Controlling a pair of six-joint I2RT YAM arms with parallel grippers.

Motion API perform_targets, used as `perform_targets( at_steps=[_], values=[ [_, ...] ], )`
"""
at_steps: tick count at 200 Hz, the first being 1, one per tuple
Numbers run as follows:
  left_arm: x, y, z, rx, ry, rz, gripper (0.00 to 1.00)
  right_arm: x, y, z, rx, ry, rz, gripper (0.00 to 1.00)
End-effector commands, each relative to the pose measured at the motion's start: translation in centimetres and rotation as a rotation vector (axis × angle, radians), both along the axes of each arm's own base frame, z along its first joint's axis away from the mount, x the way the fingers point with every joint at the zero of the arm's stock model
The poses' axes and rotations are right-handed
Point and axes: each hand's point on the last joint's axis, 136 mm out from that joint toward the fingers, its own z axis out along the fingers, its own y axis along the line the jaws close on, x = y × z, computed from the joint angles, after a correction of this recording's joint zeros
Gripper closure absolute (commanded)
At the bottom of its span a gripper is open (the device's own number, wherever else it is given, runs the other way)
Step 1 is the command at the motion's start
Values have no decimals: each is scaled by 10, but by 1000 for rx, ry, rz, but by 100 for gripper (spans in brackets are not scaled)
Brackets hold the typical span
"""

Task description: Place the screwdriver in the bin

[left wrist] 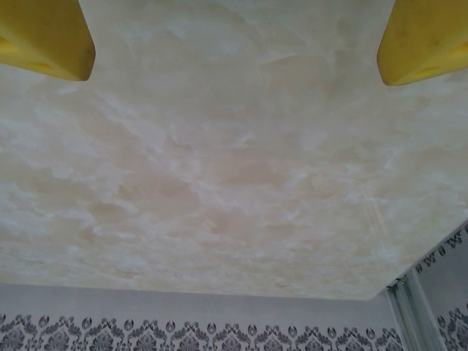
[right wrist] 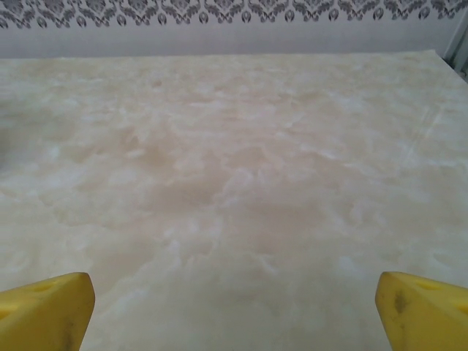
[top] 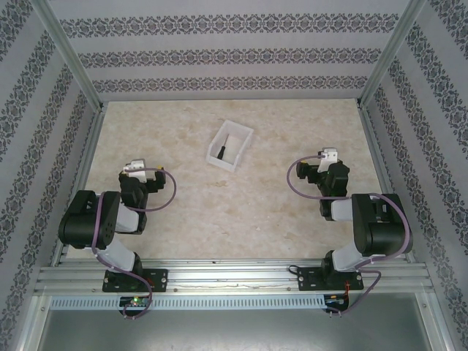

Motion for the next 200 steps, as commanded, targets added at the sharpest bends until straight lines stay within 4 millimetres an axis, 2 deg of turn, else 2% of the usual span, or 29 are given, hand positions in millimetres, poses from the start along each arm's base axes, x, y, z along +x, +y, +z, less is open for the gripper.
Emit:
perform_targets(
  at_steps=[1, 79, 200],
  values=[
    [8, 7, 10, -16, -19, 33, 1, 6, 7, 12, 17, -44, 22, 2],
    [23, -7, 5, -10, 57, -58, 1, 6, 7, 12, 12, -44, 21, 2],
    [24, -8, 4, -10, 59, -63, 1, 6, 7, 13, 12, -45, 19, 2]
  ],
)
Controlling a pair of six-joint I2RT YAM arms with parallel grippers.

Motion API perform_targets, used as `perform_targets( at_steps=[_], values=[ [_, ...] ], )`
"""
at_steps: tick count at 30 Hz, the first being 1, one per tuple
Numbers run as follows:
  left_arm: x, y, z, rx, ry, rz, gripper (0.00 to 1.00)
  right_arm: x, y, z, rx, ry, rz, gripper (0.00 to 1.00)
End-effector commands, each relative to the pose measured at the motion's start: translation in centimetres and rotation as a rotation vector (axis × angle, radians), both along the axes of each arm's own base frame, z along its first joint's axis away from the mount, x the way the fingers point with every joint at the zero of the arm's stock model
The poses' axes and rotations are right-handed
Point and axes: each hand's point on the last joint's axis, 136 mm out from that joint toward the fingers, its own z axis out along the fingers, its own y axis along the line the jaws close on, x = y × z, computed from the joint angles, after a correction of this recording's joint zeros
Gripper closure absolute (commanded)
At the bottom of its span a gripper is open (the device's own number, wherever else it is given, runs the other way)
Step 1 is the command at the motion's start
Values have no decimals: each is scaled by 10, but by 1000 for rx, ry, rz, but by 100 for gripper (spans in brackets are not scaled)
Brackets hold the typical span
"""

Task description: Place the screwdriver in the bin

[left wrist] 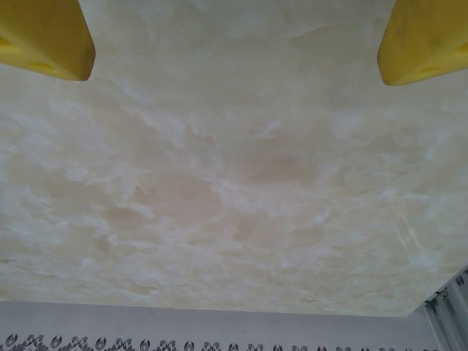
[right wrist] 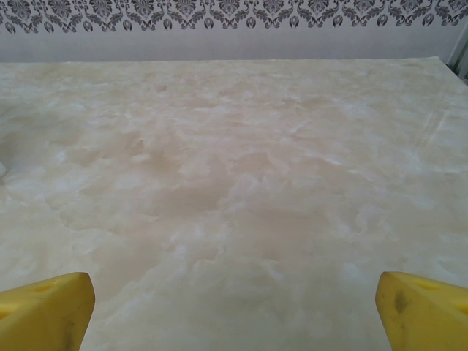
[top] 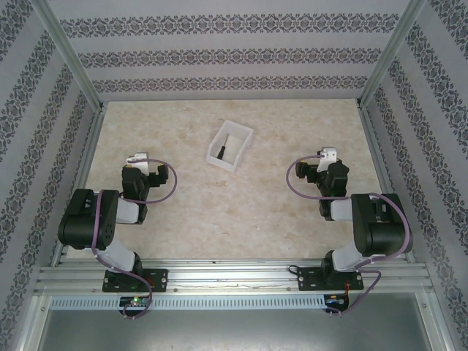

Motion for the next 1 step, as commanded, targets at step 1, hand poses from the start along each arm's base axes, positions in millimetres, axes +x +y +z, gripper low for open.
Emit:
perform_targets(
  at_steps=[1],
  values=[
    [4, 2, 8, 8, -14, -6, 1, 6, 5, 12, 11, -40, 14, 2]
  ],
)
